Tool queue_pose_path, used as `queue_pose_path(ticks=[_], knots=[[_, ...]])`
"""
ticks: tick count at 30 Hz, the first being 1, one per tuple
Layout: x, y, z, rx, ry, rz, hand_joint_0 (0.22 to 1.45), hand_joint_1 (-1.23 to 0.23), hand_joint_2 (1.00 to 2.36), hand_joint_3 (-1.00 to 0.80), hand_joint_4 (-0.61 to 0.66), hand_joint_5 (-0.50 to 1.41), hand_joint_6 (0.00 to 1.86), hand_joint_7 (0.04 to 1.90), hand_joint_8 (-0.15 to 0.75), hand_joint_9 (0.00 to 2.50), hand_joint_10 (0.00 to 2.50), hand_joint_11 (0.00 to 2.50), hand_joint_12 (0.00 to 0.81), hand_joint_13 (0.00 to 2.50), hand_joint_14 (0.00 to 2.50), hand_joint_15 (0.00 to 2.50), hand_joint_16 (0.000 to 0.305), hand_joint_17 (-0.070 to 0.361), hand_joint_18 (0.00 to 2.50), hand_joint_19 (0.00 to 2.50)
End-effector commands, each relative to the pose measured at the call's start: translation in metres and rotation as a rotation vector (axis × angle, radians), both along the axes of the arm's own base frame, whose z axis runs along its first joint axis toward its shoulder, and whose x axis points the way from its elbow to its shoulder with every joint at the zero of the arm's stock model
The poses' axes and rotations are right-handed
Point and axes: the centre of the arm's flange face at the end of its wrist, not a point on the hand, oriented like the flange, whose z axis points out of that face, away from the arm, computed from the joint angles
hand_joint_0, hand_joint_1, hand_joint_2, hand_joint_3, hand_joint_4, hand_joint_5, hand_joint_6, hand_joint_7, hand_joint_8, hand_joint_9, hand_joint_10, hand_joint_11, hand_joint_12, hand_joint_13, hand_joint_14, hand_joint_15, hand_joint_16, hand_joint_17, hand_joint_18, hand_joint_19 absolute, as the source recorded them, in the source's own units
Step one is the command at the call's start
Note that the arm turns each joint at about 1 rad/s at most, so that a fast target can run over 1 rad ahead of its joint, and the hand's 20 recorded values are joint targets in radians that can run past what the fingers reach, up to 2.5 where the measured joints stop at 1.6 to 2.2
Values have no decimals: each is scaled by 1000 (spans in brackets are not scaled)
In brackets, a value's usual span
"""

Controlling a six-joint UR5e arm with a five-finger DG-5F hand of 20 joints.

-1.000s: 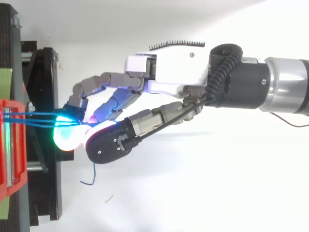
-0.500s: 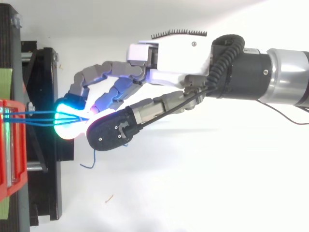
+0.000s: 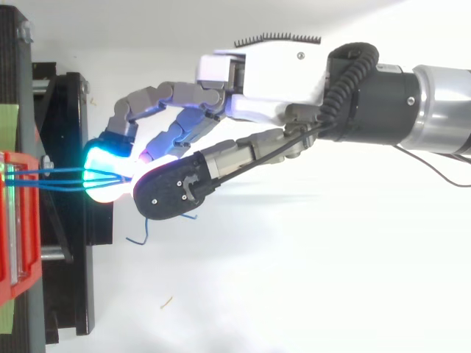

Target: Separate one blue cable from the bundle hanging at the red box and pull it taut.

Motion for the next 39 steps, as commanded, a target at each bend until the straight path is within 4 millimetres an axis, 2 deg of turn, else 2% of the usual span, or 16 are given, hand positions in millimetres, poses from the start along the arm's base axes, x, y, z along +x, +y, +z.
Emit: queue_pose_path(ticks=[1,7,13,25,39], knots=[[-1,0,4,0,-3,-1,619,-608,1004,-428,303,-115,503,935,280,799,5,192,316,774,10,281,41,92,675,269],[-4,0,16,-3,-6,0,636,-607,1006,-403,299,-113,503,928,276,805,5,190,311,782,11,283,41,91,686,277],[-6,-2,15,-5,14,0,636,-559,1007,-401,293,-112,503,928,275,803,7,193,313,777,10,282,40,91,682,290],[-5,5,16,-7,11,7,645,-639,1007,-394,297,-113,503,934,278,809,5,192,312,791,10,283,40,90,705,268],[0,15,21,6,-37,61,671,-695,1011,-327,268,-117,503,1045,277,811,5,214,308,804,11,294,39,88,726,273]])
